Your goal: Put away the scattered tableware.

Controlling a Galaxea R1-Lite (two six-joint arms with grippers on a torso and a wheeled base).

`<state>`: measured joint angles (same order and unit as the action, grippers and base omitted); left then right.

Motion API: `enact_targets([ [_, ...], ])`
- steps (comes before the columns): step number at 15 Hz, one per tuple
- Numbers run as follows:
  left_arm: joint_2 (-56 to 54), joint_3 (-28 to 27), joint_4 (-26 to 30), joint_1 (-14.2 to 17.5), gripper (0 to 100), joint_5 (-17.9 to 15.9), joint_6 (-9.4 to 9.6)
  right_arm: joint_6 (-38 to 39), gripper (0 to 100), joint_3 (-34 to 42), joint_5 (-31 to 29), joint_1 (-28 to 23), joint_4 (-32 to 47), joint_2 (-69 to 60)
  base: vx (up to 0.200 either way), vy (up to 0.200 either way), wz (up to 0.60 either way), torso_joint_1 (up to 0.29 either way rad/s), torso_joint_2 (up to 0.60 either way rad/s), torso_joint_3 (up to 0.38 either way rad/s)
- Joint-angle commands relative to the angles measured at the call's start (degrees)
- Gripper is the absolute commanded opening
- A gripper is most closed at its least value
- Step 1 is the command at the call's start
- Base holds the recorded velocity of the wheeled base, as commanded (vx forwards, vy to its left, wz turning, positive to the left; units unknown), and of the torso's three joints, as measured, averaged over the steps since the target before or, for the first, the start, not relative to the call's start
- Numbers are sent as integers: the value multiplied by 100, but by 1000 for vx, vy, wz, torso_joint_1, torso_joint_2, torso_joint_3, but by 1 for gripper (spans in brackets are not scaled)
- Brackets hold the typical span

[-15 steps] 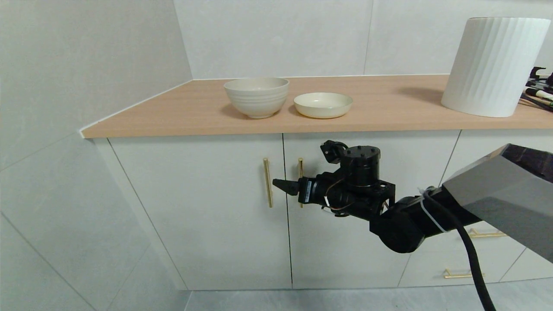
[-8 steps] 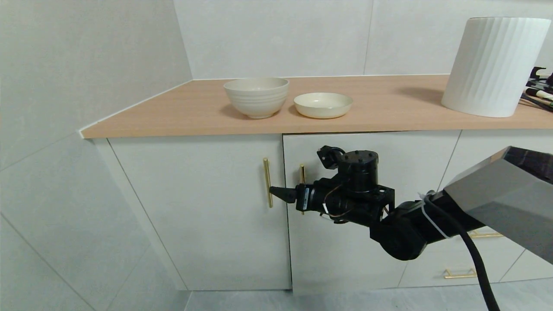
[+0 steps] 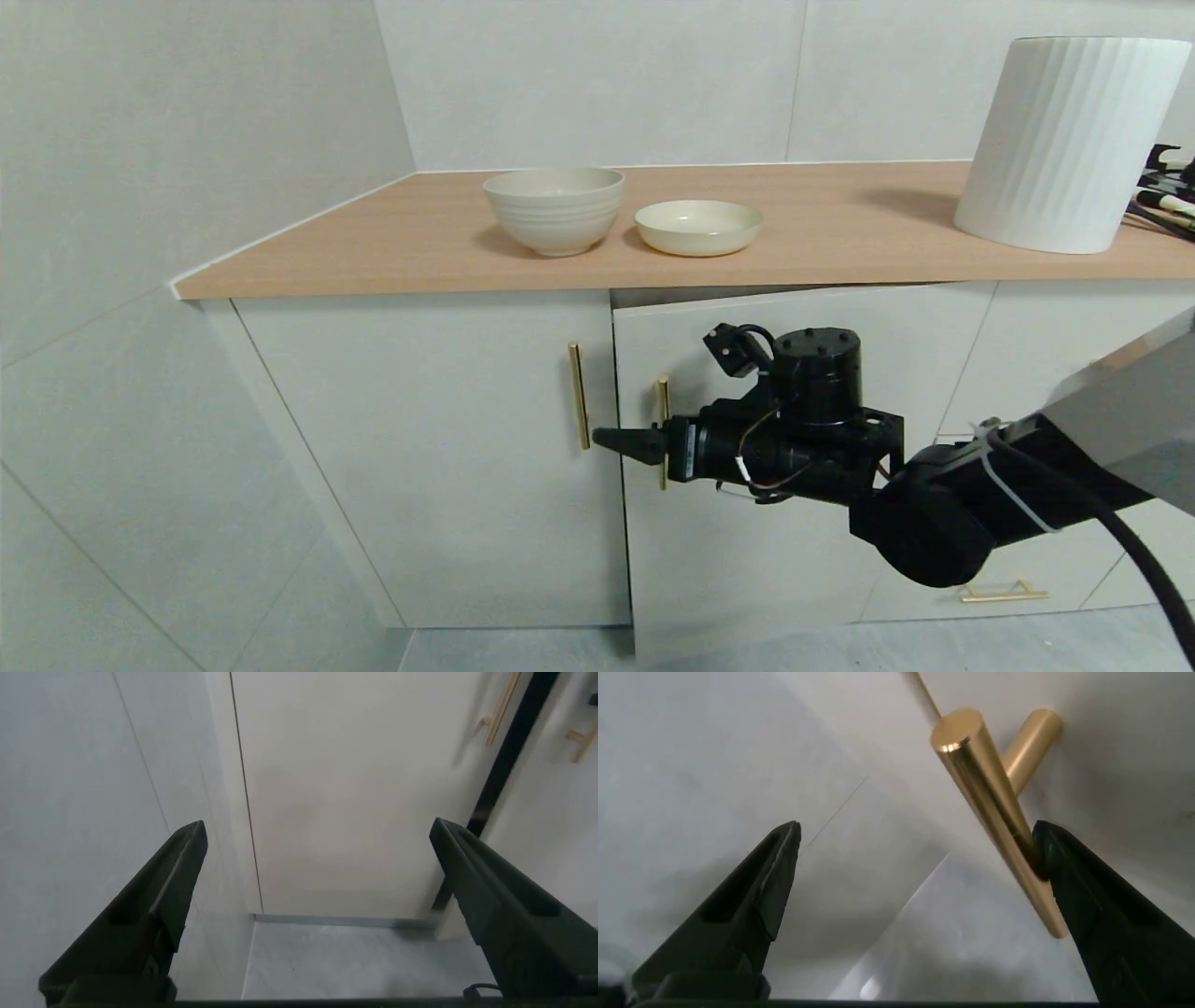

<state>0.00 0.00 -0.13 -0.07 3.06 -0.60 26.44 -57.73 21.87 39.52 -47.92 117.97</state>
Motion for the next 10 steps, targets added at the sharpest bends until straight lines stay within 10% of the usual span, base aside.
enact_targets([
  [1,9,0,-4,-1,100,2,-2,1,100,368,256,-23,2,-433,0,0,0,0,0,0],
  [10,9,0,-4,-1,100,2,-2,-60,100,1616,1126,-59,-7,-1408,0,0,0,0,0,0],
])
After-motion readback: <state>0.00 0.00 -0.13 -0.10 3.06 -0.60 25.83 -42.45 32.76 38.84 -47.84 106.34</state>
